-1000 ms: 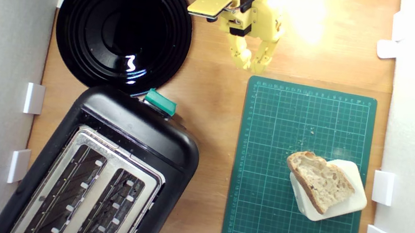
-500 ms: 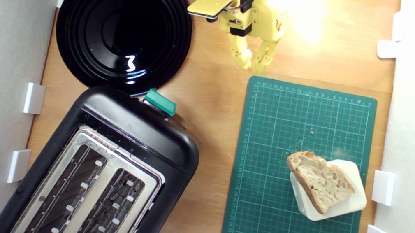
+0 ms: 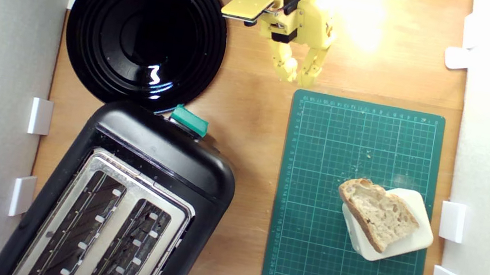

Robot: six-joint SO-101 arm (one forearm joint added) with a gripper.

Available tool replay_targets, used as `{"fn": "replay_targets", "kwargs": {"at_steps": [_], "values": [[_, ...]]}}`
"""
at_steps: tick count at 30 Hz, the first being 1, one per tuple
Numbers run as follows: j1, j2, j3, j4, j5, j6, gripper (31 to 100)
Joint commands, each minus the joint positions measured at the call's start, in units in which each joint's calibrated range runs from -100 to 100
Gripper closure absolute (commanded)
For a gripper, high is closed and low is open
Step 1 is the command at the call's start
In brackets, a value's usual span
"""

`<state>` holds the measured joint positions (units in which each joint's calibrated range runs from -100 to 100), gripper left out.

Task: Pick bread and place in toaster

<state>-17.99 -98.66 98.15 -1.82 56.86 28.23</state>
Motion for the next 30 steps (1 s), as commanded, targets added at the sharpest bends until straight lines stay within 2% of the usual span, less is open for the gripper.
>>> {"fn": "replay_targets", "kwargs": {"at_steps": [1, 7, 30], "values": [[-1.0, 0.2, 0.1, -0.7, -1.6, 0.2, 75.3], [-1.0, 0.2, 0.1, -0.8, -1.6, -0.1, 80.7], [-0.1, 0.4, -0.5, -0.6, -2.1, -0.3, 81.0]]}}
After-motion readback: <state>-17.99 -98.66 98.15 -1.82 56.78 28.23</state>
